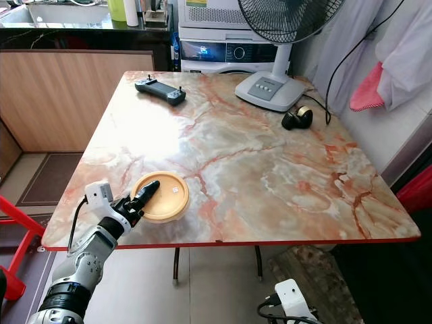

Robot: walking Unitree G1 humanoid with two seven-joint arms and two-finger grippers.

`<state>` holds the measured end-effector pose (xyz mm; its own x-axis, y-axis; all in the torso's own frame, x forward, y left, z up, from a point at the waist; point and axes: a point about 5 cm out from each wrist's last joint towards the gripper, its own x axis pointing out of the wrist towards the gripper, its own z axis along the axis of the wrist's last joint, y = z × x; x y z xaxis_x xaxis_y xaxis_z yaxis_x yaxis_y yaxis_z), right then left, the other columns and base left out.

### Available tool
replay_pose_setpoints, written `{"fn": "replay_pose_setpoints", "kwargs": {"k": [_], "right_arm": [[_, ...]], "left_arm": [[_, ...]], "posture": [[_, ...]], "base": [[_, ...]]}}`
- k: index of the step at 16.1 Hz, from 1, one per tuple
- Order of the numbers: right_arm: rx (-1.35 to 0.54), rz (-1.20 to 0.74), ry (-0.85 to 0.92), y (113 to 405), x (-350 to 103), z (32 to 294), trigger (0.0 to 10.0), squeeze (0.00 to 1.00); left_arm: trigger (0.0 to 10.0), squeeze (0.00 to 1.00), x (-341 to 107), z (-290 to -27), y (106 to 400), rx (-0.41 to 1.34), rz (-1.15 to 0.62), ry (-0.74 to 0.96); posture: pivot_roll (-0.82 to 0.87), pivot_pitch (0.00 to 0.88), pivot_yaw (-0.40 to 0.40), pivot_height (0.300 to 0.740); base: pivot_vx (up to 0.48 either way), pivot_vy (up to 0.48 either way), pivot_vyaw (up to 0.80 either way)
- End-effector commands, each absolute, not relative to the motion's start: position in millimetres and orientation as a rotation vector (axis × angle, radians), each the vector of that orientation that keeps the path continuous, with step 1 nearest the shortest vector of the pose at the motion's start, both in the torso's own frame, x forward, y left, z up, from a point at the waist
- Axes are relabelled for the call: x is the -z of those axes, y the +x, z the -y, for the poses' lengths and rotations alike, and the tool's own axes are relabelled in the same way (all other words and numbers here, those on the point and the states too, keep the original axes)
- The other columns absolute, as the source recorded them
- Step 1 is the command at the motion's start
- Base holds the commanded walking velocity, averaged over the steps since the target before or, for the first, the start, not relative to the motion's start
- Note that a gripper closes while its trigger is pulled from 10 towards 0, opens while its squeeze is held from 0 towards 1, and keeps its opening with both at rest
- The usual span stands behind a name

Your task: Restocking fridge

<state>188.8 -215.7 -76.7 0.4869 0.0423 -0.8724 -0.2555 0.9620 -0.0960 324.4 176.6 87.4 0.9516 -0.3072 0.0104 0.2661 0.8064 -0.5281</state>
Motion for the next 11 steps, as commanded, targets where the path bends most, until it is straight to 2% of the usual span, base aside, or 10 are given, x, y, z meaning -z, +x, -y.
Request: {"fn": "replay_pose_setpoints", "kwargs": {"k": [1,6,11], "right_arm": [[-0.18,-1.054,-0.233,190,76,219,10.0,0.0],[-0.183,-1.05,-0.24,192,75,219,10.0,0.0],[-0.174,-1.035,-0.229,197,73,215,10.0,0.0]], "left_arm": [[0.0,0.0,-83,-179,321,0.281,-0.089,-0.554],[0.0,0.0,-96,-184,318,0.263,-0.013,-0.597],[0.0,0.0,-118,-186,307,0.277,0.052,-0.521]], "posture": [[0.05,0.0,-0.096,0.74],[0.06,0.0,-0.087,0.74],[0.08,0.0,-0.07,0.74]], "base": [[0.0,0.0,0.0],[0.0,0.0,0.0],[0.0,0.0,0.0]]}}
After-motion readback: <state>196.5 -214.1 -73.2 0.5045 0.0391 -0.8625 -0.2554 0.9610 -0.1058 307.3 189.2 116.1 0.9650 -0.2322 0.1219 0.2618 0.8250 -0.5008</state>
